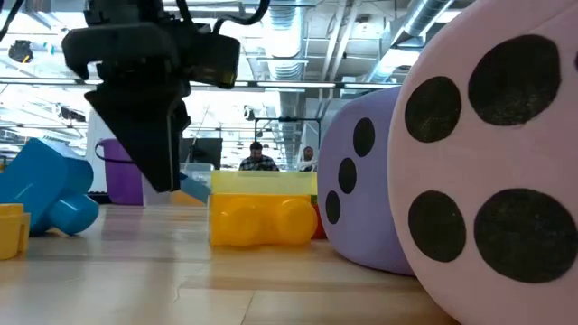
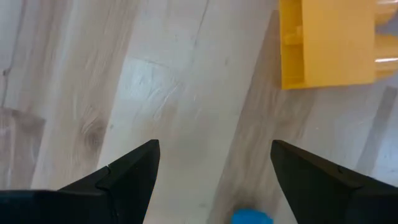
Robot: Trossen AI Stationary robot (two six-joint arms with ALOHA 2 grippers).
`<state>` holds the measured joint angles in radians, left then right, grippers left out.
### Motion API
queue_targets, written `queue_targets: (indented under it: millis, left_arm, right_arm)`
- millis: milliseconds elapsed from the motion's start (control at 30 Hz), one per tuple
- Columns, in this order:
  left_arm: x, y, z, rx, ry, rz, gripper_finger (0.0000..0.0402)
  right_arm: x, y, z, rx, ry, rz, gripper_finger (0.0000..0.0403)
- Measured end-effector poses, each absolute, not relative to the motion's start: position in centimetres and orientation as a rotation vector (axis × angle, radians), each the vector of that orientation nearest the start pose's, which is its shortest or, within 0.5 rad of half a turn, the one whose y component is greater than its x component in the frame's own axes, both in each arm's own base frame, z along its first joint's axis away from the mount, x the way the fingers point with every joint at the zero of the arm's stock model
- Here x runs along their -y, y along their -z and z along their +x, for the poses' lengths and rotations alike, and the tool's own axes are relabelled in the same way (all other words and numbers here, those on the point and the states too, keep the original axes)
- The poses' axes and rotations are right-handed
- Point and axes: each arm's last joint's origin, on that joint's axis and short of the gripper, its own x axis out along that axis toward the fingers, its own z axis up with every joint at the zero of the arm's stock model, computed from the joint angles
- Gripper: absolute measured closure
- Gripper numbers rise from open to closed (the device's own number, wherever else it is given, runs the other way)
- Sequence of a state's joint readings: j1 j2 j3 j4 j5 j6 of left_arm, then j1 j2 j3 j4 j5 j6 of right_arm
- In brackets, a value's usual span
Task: Pick & Place Toys
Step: Put the big blue game piece into the white bin
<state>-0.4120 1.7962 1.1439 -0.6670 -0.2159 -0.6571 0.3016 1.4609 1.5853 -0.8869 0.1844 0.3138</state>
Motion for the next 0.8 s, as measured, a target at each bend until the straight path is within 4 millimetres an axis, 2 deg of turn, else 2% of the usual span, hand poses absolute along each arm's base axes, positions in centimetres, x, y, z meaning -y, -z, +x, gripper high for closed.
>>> queue_targets:
  millis: [267, 433, 800]
  left_arm:
    - [12.6, -16.7, 30.9, -1.256, -0.206, -0.134, 0.0100]
    - [12.7, -17.5, 30.6, -1.304, -0.102, -0.222, 0.0100]
    - [12.2, -18.5, 28.7, -1.467, -0.065, -0.245, 0.0100]
  right_arm:
    - [-8.3, -38.8, 28.4, -0.754, 0.007, 0.114, 0.0235]
    - [-8.3, -38.8, 28.4, -0.753, 0.003, 0.104, 0.0235]
    - [-8.2, -38.9, 28.5, -0.747, 0.005, 0.107, 0.0235]
